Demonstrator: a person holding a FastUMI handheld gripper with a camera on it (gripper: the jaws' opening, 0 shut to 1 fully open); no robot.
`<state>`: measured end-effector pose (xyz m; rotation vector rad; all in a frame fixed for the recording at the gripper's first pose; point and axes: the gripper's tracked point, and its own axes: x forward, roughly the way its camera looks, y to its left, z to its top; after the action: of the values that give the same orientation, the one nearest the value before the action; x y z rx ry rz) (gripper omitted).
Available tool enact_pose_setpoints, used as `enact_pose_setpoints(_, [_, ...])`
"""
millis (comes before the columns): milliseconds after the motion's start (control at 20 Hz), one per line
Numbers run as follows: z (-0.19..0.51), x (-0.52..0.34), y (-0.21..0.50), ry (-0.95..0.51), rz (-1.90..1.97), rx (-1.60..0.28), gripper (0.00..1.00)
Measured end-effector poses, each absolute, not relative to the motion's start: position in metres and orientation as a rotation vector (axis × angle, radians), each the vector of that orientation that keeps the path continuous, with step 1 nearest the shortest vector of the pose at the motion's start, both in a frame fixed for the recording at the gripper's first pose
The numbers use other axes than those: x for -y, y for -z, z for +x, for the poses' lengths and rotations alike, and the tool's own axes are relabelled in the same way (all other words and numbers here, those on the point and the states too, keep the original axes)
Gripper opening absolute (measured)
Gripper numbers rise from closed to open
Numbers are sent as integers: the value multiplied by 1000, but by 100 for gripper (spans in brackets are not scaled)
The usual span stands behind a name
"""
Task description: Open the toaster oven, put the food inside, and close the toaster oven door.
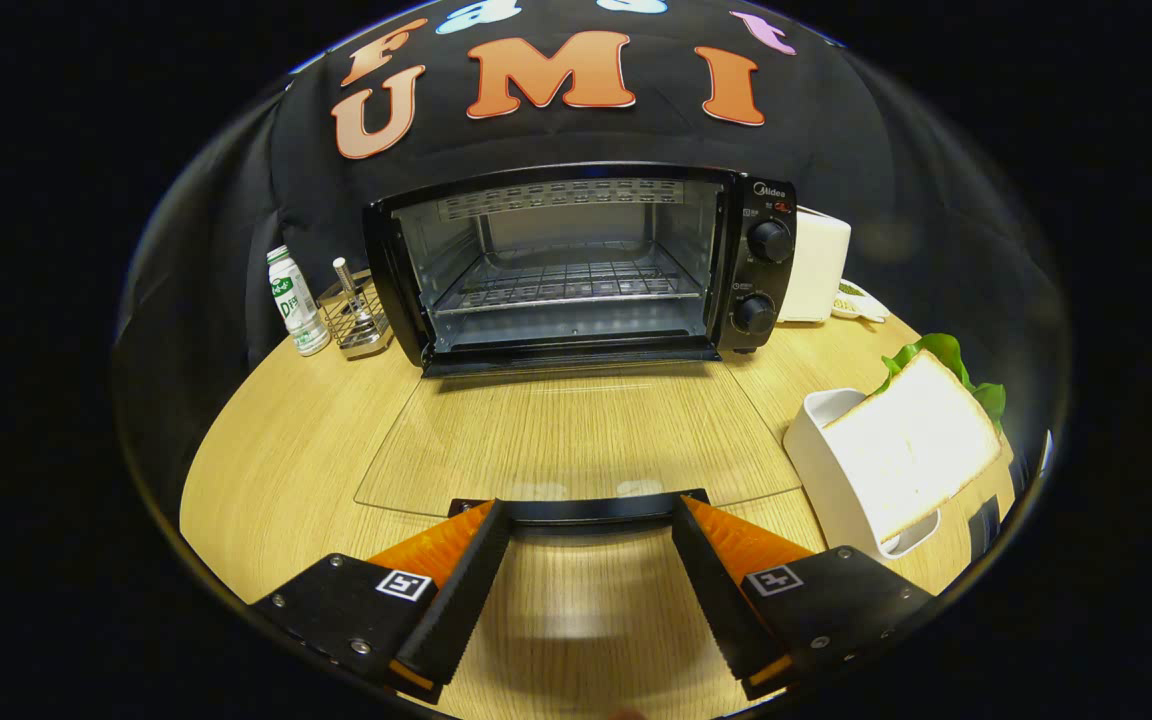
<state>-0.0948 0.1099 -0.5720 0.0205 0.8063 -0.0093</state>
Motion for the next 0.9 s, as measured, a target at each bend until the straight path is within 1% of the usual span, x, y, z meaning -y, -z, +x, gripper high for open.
enact_pose_setpoints(250, [-87, -106, 534, -19, 83, -792, 98])
enact_pose_setpoints(400, [-77, -90, 502, -52, 77, -775, 98])
enact_pose_setpoints(500, [-74, -76, 486, -80, 82, -798, 98])
enact_pose_setpoints(650, [-62, -49, 461, -118, 94, -808, 98])
enact_pose_setpoints(900, [-47, 24, 430, -154, 60, -840, 98])
